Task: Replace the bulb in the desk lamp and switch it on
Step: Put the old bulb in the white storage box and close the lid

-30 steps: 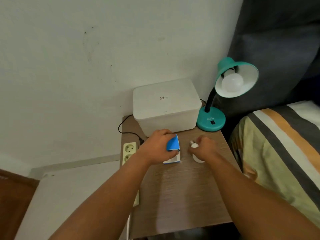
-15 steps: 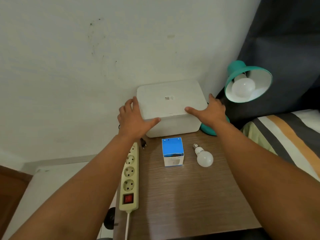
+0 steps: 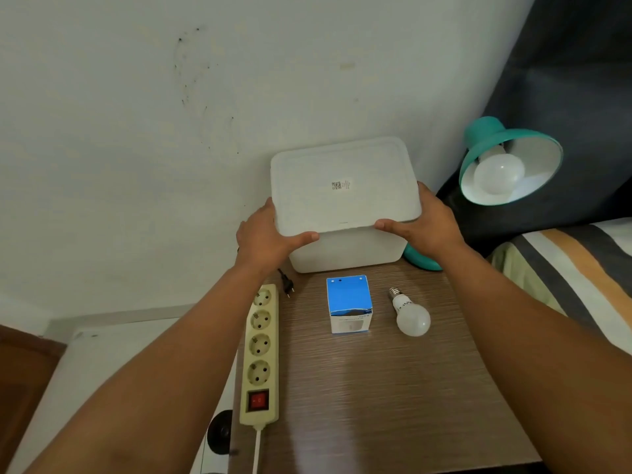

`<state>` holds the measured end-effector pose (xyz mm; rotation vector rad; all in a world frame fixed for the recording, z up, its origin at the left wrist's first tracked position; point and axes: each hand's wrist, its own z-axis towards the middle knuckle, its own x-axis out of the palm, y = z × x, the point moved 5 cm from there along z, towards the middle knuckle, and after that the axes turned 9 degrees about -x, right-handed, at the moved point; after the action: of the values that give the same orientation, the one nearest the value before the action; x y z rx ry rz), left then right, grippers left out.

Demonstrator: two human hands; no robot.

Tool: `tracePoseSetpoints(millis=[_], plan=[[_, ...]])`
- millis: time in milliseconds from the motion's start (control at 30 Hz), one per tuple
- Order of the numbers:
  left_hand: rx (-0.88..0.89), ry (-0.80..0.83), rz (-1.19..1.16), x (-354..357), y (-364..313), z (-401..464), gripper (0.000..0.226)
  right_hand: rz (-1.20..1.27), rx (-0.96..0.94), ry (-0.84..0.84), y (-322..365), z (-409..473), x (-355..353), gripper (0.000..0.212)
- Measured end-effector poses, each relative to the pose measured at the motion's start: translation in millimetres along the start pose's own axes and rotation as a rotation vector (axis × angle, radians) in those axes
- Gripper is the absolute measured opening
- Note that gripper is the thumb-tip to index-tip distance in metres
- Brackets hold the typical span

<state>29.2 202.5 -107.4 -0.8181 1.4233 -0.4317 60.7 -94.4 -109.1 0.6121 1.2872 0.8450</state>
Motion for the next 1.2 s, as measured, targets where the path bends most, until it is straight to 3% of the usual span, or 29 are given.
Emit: tracePoseSetpoints(millis=[267, 400, 733, 933, 1200], plan=[[0.068, -0.071, 0.005, -26, -6, -33, 0.090, 0.008, -0.093, -0.061, 33, -28, -9, 0.084], [0.095, -0.124, 0.049, -42, 2, -76, 0.086, 0.029, -0.128, -0.085, 43, -68, -6, 0.091], [0.132, -0.127, 0.065, -55, 16, -191, 0.092, 0.000, -0.183, -0.082, 59, -184, -24, 0.084], [0.073, -0.001, -0.008, -12, 46, -258, 0.094, -0.201, 0.035, -0.019, 15, -272, -28, 0.099], [-0.067, 0.137, -0.035, 50, 89, -311, 0.085, -0.216, 0.153, 0.075, -34, -333, -21, 0.105]])
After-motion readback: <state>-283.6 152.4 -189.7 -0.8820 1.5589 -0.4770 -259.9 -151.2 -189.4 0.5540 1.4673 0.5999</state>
